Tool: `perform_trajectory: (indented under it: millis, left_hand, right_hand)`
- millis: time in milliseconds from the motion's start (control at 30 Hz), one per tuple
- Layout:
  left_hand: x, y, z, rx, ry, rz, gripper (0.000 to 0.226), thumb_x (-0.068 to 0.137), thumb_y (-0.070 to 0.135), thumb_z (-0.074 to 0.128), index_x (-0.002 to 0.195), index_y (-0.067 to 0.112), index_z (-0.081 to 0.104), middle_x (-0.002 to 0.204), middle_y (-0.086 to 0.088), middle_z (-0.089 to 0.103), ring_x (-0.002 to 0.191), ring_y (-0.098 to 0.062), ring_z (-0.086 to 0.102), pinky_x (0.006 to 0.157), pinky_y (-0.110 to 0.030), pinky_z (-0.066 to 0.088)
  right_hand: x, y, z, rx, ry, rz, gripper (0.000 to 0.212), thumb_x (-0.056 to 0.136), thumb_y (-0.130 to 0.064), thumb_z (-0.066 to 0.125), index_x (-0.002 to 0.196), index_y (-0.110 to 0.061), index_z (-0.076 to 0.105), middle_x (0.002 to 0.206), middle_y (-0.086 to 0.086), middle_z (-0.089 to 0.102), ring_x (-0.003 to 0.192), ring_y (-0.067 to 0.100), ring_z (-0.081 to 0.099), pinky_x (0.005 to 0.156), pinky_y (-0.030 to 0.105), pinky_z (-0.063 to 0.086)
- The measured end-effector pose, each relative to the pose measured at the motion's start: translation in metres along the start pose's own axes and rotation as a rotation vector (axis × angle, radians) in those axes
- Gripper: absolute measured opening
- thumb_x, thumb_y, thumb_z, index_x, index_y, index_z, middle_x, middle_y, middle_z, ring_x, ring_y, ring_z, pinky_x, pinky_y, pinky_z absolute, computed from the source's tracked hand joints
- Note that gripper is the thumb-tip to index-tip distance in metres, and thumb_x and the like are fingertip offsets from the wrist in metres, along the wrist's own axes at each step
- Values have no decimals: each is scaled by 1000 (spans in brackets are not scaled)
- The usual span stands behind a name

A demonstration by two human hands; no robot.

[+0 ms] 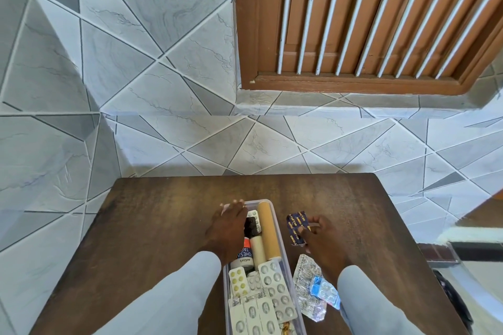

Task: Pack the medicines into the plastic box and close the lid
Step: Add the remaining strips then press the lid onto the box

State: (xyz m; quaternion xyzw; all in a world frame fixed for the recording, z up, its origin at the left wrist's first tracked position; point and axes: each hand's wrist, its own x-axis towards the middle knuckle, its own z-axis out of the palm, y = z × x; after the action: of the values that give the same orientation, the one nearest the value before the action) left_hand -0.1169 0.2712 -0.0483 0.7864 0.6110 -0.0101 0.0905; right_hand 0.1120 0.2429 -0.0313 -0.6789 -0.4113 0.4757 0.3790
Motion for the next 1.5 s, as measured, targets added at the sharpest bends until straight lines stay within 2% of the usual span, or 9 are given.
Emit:
perform_trajectory:
  millis: [133, 367, 467, 533, 833, 1000, 1133, 1267, 1500]
  left_hand:
    - [-3, -1, 5, 5, 11, 27, 61, 95, 14, 44, 152, 21, 23, 160, -2, 24, 148, -20, 17, 120, -39, 4]
    - [5, -8, -28, -217, 150, -177, 48, 90, 14, 55, 137, 23, 47, 135, -3, 57, 122, -26, 51, 105, -39, 38]
    - [7, -11, -31, -386, 192, -289, 32, 89, 12, 55, 118, 22, 61, 119, -4, 65, 106, -23, 59, 88, -31, 47]
    - [7, -10, -33, -397, 219, -319, 26, 89, 13, 54, 113, 22, 63, 114, -4, 66, 100, -22, 60, 84, -29, 49]
    - [12, -14, -50, -254, 319, -338, 41, 94, 23, 57, 134, 18, 49, 134, -7, 56, 118, -26, 57, 94, -33, 50]
    - [8, -21, -61, -470, 409, -513, 33, 96, 20, 54, 128, 15, 54, 131, -11, 57, 116, -31, 57, 92, -37, 50]
    - [-4, -12, -49, -527, 285, -504, 16, 89, 16, 54, 103, 17, 63, 110, -9, 62, 94, -27, 61, 78, -33, 52]
    - [-13, 3, -32, -498, 198, -484, 25, 93, 19, 56, 117, 13, 61, 121, -8, 59, 104, -26, 59, 80, -27, 49]
    - [-5, 13, -37, -251, 93, -347, 30, 92, 17, 56, 122, 13, 57, 126, -9, 53, 114, -26, 54, 92, -35, 49]
  right_hand:
    - [-2, 0, 5, 28, 1, 2, 11, 92, -9, 60, 100, -16, 59, 87, 9, 74, 79, 29, 73, 74, 44, 58]
    - [-1, 11, -2, 65, 5, 21, 10, 93, -8, 59, 99, -15, 59, 90, 11, 74, 81, 28, 72, 78, 43, 60]
    - [0, 15, -5, 52, 14, 21, 10, 93, -10, 60, 99, -18, 60, 92, 10, 73, 82, 26, 73, 81, 46, 59]
    - [0, 17, -6, 50, 17, 24, 10, 93, -11, 60, 99, -20, 60, 92, 8, 73, 83, 26, 72, 83, 48, 58]
    - [-1, 21, -8, 26, 47, 27, 11, 93, -14, 61, 101, -22, 59, 95, 7, 72, 83, 23, 72, 81, 46, 59]
    - [-1, 22, -9, 3, 56, 16, 9, 93, -16, 60, 101, -22, 59, 96, 6, 71, 84, 23, 71, 81, 44, 59]
    - [0, 22, -8, -1, 69, 21, 10, 94, -16, 59, 101, -22, 58, 96, 5, 71, 83, 22, 71, 80, 42, 60]
    - [-1, 22, -5, -11, 66, 19, 10, 93, -15, 61, 100, -21, 59, 94, 5, 71, 83, 22, 71, 79, 42, 60]
    - [-9, 18, -7, 13, 66, 15, 10, 93, -10, 59, 99, -18, 58, 92, 9, 70, 83, 23, 69, 61, 24, 49]
